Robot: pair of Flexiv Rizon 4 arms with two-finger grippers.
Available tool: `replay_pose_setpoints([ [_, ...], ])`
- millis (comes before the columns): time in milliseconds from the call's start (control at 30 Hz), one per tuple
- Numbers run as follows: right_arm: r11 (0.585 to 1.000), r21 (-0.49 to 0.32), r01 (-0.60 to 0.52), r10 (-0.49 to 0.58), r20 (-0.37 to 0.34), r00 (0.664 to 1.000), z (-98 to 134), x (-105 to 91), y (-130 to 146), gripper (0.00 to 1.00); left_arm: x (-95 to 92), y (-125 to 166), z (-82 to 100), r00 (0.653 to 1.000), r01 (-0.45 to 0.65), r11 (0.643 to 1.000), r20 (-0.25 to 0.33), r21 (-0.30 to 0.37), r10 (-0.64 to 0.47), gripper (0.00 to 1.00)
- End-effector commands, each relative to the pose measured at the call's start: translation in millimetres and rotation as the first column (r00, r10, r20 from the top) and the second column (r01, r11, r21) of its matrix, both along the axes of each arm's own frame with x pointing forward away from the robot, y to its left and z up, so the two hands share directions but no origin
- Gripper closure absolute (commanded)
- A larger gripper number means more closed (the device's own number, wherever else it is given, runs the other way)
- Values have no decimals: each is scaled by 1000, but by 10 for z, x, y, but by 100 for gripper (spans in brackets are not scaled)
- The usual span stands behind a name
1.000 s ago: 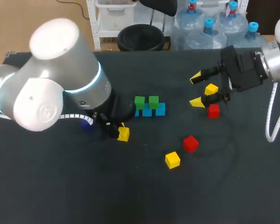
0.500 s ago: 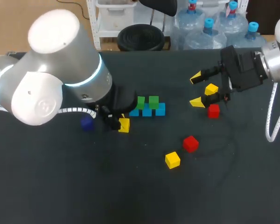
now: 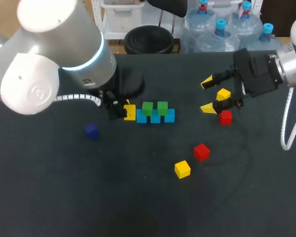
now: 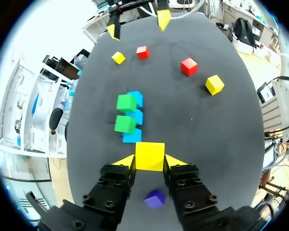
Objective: Place the blue cubes, place green cubes on the blue cubes, place the yellow cubes on the green cubes, then place the red cubes on the yellow cubes, and place purple cube on the red cubes.
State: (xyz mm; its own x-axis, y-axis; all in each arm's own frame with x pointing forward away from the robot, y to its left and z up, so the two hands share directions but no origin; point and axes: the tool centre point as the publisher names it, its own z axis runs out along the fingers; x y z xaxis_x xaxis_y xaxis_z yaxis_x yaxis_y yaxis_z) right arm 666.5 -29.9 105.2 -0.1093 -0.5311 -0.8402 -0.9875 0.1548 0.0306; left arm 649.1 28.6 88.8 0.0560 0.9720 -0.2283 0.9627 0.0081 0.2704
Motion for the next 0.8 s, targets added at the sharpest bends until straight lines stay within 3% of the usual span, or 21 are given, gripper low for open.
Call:
replay_pose_setpoints([
  [33,1000,2,0,0,1,1000,-6,2,3,0,52,-26,98,1000,-5,1000,0,10,5,100],
  [333,1000,2,0,0,1,1000,-6,2,3,0,243,-165,166,1000,-10,1000,-3,2,10,100],
  [800,1000,2,0,0,1,1000,-6,2,3,0,460,-474,129,999,-15,1000,-33,-25,14,100],
])
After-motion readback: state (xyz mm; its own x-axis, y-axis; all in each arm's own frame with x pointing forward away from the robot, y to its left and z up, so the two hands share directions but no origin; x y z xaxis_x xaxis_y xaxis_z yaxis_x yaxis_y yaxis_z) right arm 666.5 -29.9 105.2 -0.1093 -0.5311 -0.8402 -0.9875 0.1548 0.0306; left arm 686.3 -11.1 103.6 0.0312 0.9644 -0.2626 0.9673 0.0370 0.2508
